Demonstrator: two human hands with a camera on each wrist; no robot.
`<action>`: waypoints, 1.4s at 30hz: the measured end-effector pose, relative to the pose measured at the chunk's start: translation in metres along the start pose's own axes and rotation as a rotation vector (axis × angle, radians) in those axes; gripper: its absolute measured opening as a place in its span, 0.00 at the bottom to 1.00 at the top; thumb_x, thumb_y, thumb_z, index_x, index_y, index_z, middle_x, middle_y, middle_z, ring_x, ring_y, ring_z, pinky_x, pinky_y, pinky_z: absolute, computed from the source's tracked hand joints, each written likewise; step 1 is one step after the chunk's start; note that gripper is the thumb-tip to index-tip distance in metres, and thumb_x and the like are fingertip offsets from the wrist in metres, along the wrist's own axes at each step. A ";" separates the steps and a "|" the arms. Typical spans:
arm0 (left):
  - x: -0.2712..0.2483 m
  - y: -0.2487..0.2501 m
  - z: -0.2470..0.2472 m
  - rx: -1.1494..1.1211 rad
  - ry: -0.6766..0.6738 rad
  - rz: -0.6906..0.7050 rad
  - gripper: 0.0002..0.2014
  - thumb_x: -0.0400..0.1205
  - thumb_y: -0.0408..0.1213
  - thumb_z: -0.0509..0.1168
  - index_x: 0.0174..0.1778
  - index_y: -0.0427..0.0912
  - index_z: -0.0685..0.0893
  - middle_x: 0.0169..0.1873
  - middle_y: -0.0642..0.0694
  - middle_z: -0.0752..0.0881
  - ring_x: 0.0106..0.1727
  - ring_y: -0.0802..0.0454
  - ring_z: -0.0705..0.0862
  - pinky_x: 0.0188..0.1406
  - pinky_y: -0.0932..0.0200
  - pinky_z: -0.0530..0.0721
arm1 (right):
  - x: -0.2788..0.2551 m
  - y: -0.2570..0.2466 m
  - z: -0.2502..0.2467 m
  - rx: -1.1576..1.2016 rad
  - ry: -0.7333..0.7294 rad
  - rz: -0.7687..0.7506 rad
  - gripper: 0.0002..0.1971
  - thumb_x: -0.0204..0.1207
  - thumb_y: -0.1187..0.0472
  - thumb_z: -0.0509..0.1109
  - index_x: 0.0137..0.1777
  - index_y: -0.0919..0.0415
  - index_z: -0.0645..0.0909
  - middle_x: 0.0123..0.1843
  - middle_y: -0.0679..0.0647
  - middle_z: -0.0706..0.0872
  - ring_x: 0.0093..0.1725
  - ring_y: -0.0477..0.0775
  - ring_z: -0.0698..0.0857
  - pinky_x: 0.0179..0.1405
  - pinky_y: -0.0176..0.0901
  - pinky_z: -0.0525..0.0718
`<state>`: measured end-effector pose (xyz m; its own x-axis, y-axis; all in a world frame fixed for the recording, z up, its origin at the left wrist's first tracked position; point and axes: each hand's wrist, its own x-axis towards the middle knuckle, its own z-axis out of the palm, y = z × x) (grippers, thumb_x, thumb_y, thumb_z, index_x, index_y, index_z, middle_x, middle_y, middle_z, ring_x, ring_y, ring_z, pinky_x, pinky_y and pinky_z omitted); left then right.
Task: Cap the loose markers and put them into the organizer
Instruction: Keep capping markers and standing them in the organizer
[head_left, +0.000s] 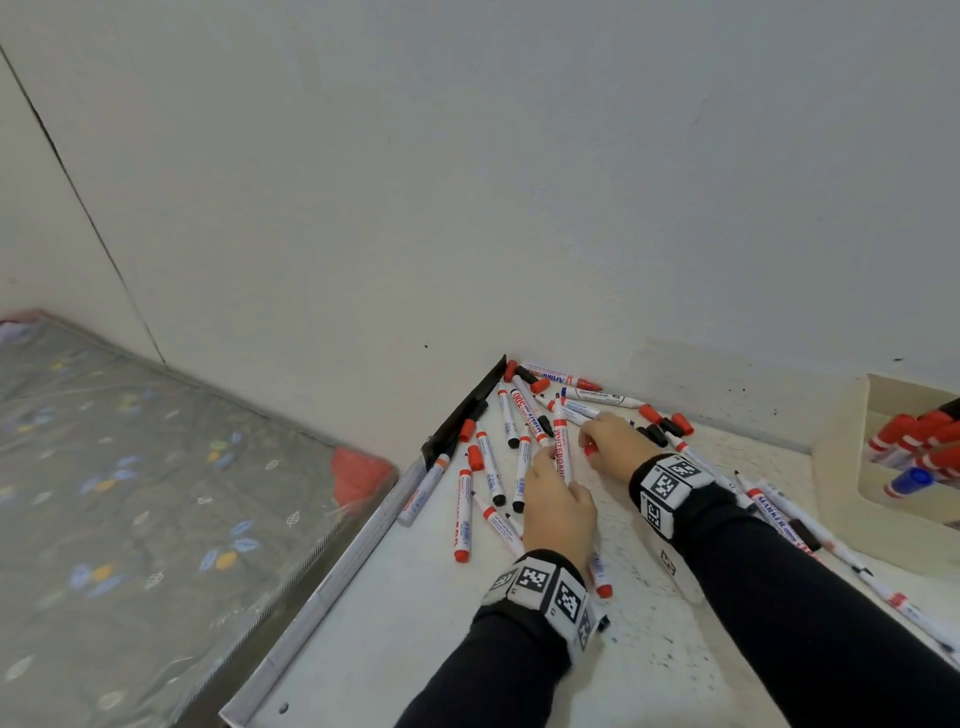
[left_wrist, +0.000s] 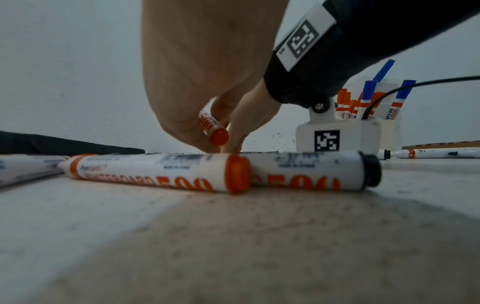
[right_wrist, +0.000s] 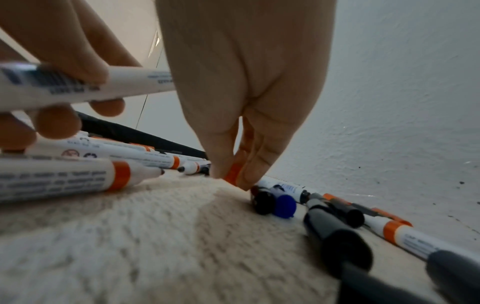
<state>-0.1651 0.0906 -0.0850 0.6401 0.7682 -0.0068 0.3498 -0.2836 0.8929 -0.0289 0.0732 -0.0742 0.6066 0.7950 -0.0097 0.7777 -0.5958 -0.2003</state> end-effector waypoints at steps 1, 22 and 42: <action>0.000 0.000 0.000 -0.001 -0.001 -0.006 0.26 0.83 0.33 0.58 0.78 0.45 0.61 0.73 0.45 0.70 0.72 0.51 0.72 0.74 0.58 0.71 | -0.002 0.002 -0.004 0.067 0.066 0.017 0.12 0.80 0.68 0.59 0.60 0.61 0.78 0.62 0.59 0.78 0.57 0.57 0.80 0.59 0.43 0.77; 0.000 -0.001 0.003 0.120 -0.147 0.195 0.22 0.83 0.27 0.57 0.70 0.52 0.74 0.54 0.51 0.76 0.50 0.60 0.73 0.34 0.79 0.64 | -0.071 0.036 -0.046 0.688 0.384 0.064 0.12 0.82 0.70 0.56 0.55 0.59 0.79 0.47 0.55 0.87 0.44 0.50 0.86 0.42 0.27 0.86; -0.005 0.000 0.003 -0.087 -0.285 0.299 0.14 0.83 0.41 0.61 0.64 0.47 0.81 0.34 0.55 0.80 0.33 0.62 0.75 0.34 0.70 0.71 | -0.082 0.020 -0.049 0.484 0.237 0.211 0.26 0.84 0.48 0.53 0.23 0.57 0.65 0.25 0.48 0.67 0.28 0.42 0.66 0.29 0.38 0.63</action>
<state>-0.1658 0.0848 -0.0865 0.8726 0.4662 0.1453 0.0681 -0.4109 0.9092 -0.0554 -0.0092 -0.0296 0.8039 0.5843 0.1109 0.5061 -0.5742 -0.6435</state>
